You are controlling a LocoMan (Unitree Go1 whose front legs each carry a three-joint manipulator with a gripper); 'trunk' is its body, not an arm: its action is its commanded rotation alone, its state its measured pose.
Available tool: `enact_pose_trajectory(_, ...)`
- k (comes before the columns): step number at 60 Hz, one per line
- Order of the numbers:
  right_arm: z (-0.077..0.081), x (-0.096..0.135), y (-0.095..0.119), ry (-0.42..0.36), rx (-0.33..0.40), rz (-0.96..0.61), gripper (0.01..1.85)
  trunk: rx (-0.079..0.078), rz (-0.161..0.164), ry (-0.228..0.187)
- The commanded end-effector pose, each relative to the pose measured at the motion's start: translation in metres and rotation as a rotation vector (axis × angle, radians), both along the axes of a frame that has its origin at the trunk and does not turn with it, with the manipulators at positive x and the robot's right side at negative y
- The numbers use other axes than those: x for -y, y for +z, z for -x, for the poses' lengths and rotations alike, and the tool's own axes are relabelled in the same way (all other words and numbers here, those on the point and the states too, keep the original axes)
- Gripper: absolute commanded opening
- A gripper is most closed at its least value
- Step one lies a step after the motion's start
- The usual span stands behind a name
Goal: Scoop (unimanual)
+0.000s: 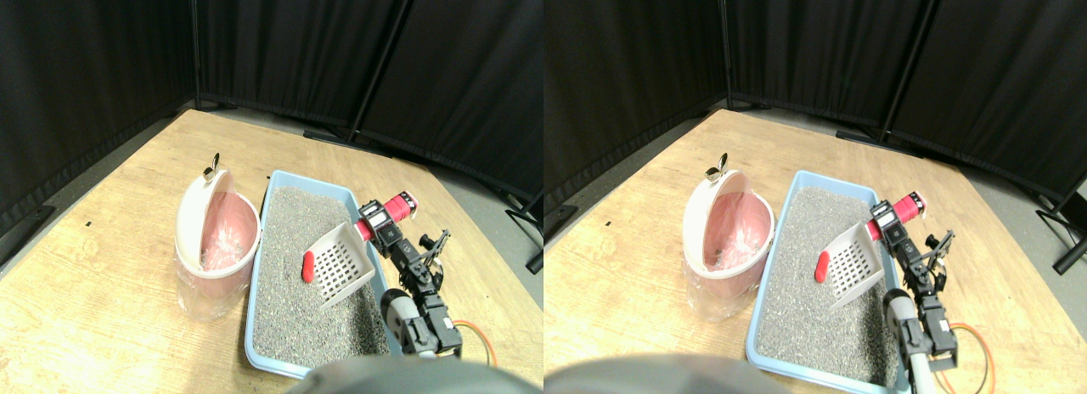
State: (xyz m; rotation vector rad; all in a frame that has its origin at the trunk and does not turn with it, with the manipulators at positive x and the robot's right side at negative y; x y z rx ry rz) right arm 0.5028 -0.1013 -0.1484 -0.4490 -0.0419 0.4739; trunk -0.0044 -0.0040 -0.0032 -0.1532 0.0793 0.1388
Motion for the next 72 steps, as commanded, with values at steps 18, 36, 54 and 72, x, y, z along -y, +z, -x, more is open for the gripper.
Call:
enact_pose_trajectory(18,-0.003,0.004,-0.055,-0.060,-0.163,-0.152,0.05,-0.040,0.012,0.027)
enact_pose_trajectory(36,-0.016,0.027,-0.035,-0.190,-0.221,-0.407,0.05,-0.039,0.005,0.020)
enact_pose_trajectory(54,-0.021,0.044,-0.018,-0.221,-0.199,-0.635,0.05,-0.032,0.006,0.014)
enact_pose_trajectory(72,-0.021,0.051,0.001,-0.189,-0.150,-0.763,0.05,-0.018,0.002,0.015)
